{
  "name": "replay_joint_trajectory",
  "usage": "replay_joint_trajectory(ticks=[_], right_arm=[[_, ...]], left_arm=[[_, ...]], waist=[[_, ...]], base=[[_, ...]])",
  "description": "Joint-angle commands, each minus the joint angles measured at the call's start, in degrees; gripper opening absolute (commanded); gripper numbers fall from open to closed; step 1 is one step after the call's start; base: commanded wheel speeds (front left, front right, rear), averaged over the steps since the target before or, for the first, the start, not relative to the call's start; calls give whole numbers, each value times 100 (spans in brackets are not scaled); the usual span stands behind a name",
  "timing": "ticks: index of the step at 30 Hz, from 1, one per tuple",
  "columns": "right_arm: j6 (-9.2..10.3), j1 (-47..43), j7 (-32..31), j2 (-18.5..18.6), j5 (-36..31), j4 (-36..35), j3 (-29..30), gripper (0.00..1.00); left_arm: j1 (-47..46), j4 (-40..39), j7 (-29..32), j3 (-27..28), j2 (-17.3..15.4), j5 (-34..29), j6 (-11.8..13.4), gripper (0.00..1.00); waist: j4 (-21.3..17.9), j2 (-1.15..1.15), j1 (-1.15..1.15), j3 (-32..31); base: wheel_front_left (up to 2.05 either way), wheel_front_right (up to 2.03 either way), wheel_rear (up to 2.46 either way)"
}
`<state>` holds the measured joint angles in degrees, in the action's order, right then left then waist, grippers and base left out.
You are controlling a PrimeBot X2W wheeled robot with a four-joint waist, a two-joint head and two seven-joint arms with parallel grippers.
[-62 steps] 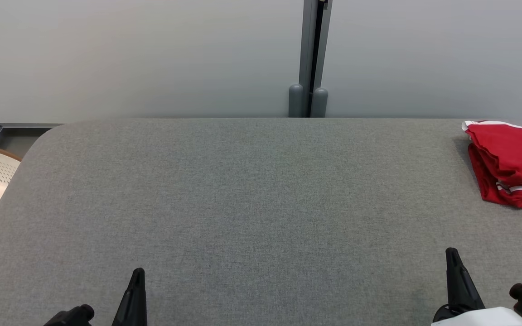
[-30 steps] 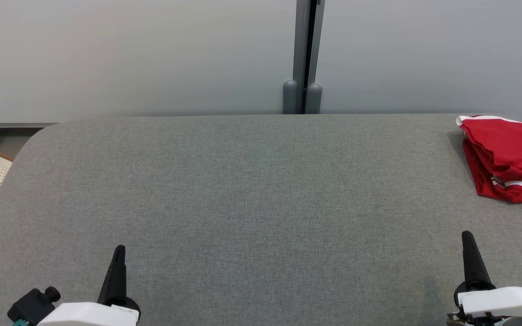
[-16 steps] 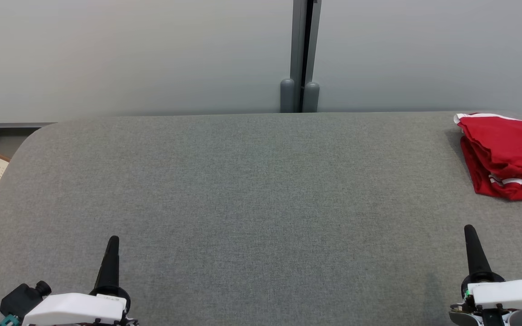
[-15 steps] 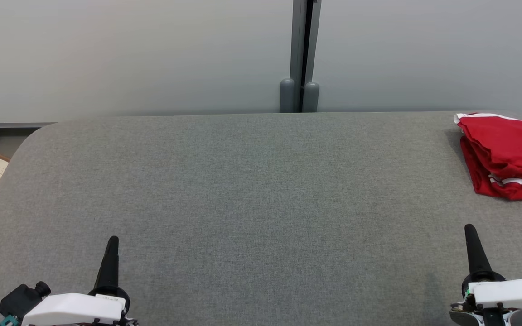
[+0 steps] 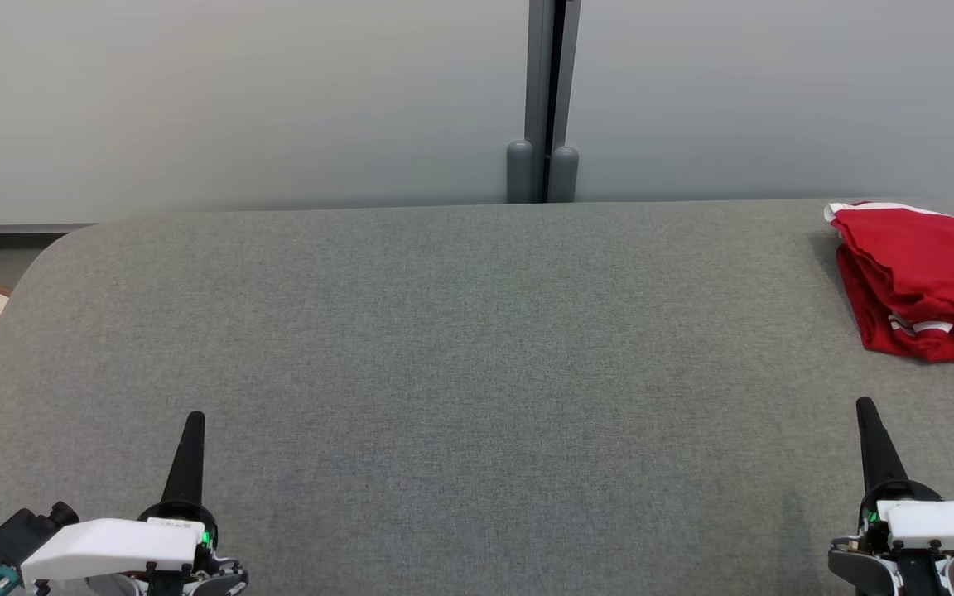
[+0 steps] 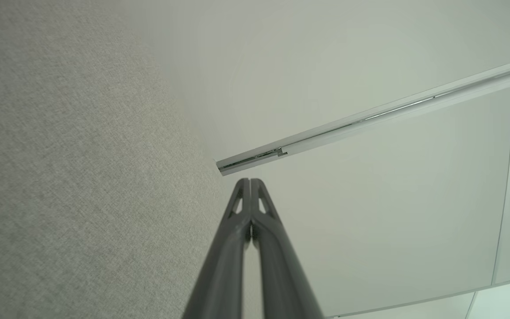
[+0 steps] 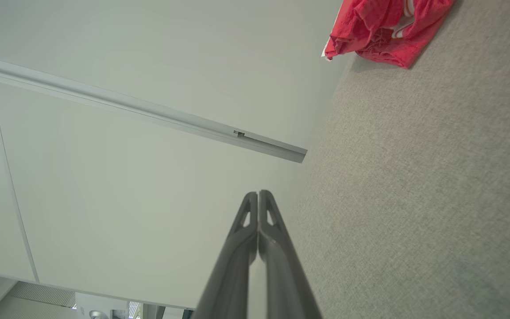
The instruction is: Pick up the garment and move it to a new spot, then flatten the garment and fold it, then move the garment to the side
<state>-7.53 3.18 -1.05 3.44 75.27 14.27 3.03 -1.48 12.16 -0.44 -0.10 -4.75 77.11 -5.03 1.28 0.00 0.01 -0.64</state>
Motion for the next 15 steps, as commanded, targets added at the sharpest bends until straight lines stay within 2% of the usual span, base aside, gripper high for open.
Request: replay_joint_trajectory(ticks=[1,15], right_arm=[[5,96,-49,43,155,-44,30,0],[3,186,-211,37,773,-43,120,0]], left_arm=[[-127,-2,44,59,-33,145,-54,0],[-284,62,222,201,-22,762,-129,0]], waist=[[-5,0,0,4],[-47,0,0,30]], base=[[0,0,0],[0,0,0]])
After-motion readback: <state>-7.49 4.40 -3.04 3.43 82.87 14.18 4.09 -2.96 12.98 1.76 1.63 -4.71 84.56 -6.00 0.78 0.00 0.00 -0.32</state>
